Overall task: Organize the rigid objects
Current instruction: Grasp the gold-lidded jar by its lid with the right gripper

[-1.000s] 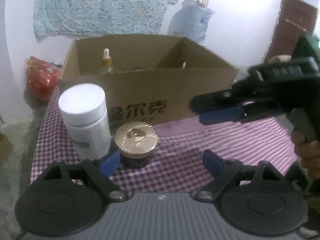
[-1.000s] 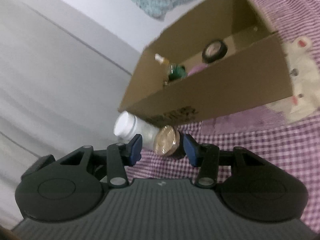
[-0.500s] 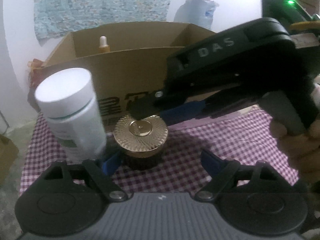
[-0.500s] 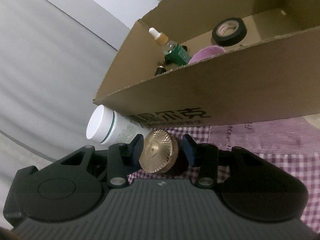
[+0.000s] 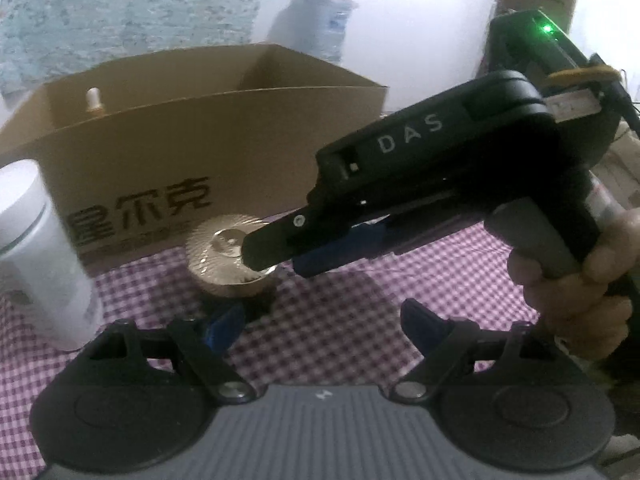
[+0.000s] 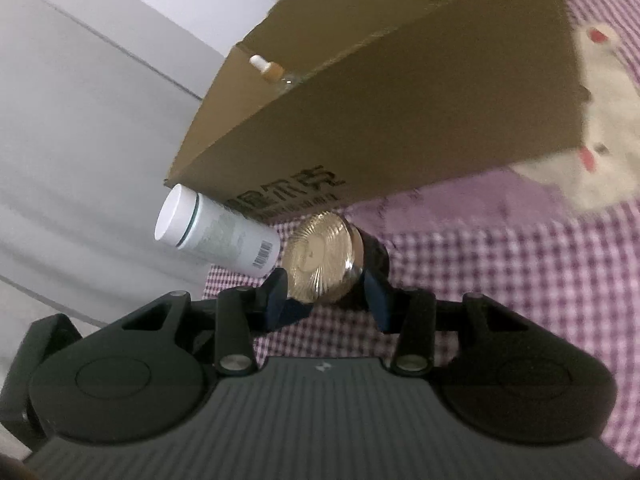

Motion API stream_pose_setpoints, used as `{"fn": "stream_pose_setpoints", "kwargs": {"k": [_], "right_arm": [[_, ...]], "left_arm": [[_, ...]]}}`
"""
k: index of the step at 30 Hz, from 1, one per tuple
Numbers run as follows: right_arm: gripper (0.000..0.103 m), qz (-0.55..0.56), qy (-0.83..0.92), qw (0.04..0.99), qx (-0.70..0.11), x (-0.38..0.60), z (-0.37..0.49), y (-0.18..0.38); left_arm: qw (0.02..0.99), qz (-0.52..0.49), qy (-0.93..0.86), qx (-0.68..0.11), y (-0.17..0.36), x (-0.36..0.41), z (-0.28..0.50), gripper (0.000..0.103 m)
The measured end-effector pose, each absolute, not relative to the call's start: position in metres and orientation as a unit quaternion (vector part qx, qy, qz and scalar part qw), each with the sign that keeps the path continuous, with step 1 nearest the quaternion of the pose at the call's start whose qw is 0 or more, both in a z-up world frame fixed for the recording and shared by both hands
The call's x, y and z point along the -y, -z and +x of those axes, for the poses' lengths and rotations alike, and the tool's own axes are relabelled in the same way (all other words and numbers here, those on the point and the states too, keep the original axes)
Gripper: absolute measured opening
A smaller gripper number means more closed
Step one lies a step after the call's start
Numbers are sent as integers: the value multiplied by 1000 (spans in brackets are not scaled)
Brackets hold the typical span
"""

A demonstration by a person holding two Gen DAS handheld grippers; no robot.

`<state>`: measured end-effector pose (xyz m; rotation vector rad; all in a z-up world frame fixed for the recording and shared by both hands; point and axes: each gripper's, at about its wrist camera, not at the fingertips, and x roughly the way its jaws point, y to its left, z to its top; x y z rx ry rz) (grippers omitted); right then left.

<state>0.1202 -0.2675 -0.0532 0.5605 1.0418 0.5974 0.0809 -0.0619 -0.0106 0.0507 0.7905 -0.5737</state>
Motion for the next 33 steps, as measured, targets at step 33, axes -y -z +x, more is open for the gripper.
{"fn": "stream_pose_setpoints", "kwargs": {"k": [33], "right_arm": [[42, 285, -276, 788, -472, 265, 141, 77]], "left_arm": [[907, 61, 174, -378, 21, 69, 129, 57]]}}
